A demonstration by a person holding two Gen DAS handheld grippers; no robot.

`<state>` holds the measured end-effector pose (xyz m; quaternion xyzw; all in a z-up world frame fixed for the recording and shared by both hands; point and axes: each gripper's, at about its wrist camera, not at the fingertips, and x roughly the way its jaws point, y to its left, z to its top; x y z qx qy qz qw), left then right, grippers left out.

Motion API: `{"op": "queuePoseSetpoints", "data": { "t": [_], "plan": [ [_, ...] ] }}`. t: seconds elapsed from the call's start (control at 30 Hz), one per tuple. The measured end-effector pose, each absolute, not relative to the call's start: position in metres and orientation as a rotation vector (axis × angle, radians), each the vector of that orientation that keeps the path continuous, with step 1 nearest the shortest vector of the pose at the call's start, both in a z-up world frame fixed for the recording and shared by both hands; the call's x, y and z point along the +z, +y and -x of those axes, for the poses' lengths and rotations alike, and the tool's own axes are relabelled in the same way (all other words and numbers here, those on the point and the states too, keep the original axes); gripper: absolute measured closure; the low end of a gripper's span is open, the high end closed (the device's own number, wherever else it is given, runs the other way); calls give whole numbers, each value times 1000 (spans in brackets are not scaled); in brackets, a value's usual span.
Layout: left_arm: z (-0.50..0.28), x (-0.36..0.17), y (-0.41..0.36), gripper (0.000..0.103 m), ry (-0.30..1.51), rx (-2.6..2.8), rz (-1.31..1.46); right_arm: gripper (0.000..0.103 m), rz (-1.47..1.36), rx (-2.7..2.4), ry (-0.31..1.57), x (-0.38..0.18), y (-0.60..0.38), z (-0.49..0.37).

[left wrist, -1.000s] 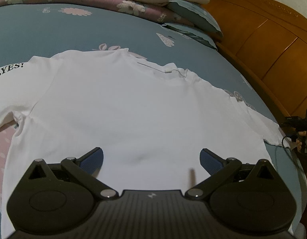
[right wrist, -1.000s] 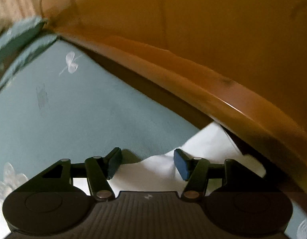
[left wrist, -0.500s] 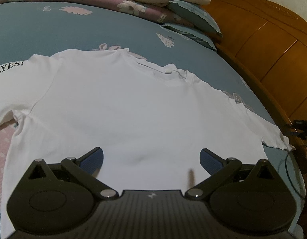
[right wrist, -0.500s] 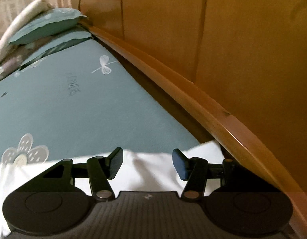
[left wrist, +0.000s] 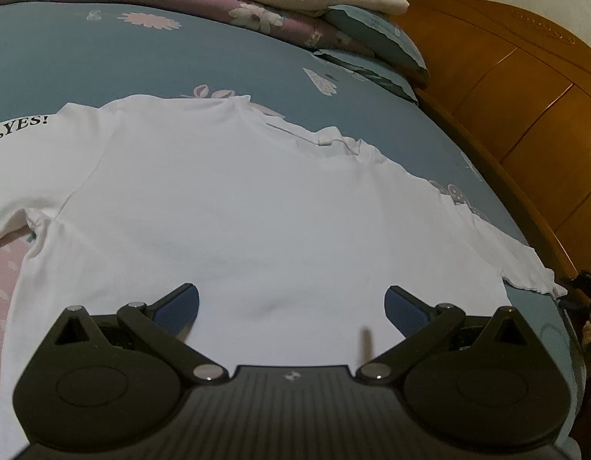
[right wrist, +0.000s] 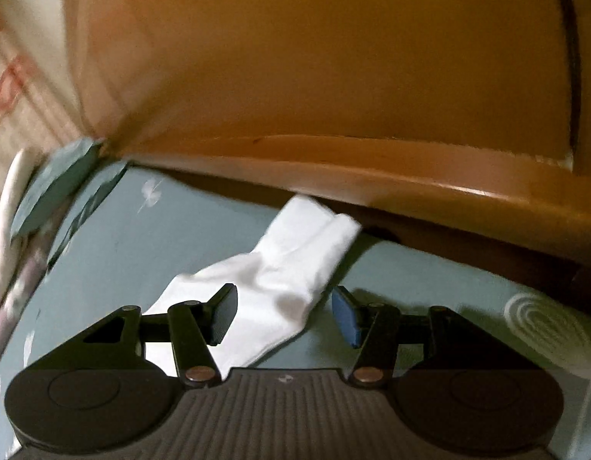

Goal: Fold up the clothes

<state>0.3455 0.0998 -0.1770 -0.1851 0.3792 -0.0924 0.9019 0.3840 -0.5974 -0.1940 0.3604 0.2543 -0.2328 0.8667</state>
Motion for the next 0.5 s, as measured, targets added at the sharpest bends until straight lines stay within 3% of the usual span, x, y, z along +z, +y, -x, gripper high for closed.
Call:
{"op": "queuePoseSetpoints", "data": {
  "t": [0.17,0.3,0.33,0.4,0.5],
  "plan": [
    [-345,-177,99,1,781,-189,374,43,-780,-502,422,-210,-606,-389],
    [-346,-177,99,1,780,-189,371,45,-663,-508,443,-212,-600,-405],
    [-346,-177,99,1,780,-189,371,50,-624,-521,467,-210,-597,-410],
    [-346,-177,99,1,780,-188,372,76,-551,-541,515,-209,-591,-418],
    [-346,-178,99,1,779,-188,372,86,-459,-531,553,-205,-579,-425]
  ]
}}
